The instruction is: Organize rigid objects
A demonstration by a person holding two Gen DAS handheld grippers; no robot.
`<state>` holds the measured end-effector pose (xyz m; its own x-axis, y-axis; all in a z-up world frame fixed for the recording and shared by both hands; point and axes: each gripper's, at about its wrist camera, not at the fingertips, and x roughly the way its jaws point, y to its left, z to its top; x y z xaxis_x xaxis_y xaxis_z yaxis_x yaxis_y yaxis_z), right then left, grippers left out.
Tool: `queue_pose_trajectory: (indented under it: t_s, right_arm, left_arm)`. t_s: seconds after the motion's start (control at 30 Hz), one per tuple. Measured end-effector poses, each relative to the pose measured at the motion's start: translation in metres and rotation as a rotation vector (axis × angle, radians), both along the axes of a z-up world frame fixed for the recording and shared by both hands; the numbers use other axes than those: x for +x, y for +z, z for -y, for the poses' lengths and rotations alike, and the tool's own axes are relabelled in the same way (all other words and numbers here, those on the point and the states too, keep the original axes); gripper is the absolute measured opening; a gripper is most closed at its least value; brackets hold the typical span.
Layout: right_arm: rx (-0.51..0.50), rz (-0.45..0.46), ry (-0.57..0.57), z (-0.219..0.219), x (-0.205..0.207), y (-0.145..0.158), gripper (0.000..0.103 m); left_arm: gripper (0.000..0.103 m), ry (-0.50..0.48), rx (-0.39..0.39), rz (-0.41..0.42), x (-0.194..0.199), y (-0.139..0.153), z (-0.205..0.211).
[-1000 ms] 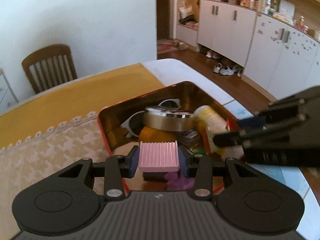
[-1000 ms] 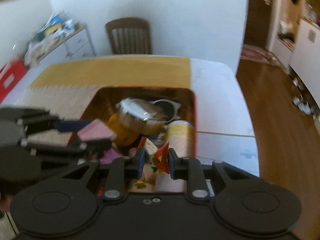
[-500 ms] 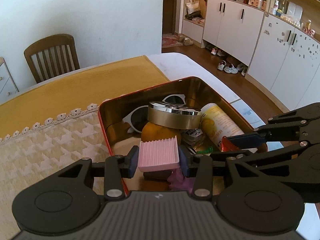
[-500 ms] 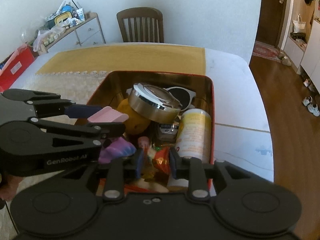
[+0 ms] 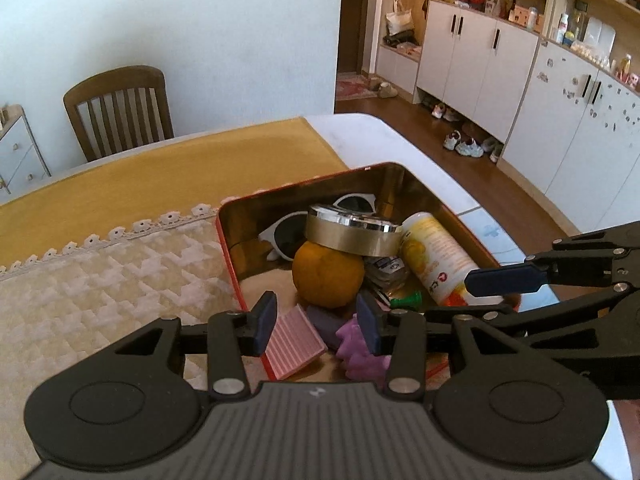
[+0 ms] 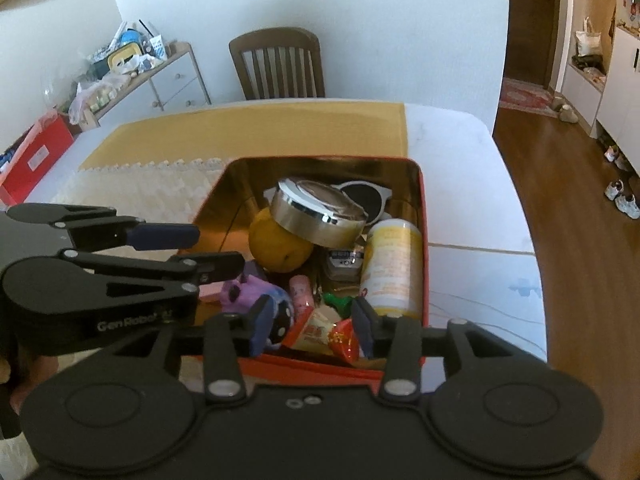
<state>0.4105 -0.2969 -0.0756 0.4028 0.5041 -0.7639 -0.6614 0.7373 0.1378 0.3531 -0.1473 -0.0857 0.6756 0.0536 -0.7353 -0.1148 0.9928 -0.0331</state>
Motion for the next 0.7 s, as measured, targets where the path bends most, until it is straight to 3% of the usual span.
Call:
queue_pose_trajectory:
  t_s: [0.2,0.43,0.7]
  right_arm:
    - [0.025,0.022,-0.028,0.005,-0.011,0.012,0.058]
    - [0.047,0.056,-0.09,0.009,-0.03,0.023,0.064]
    - [0.079,0.103,-0.153,0.012,-0.06,0.034,0.082]
  left_arm:
    - [0.053,-0.002,-0.019,0.041,-0.018,0.017,-0.006]
    - [0.058,-0.05,-0.048,0.083,-0.041,0.031,-0.009]
    - [0.068,-0.097,-0.058,0.134,-0.071,0.046,-0.017]
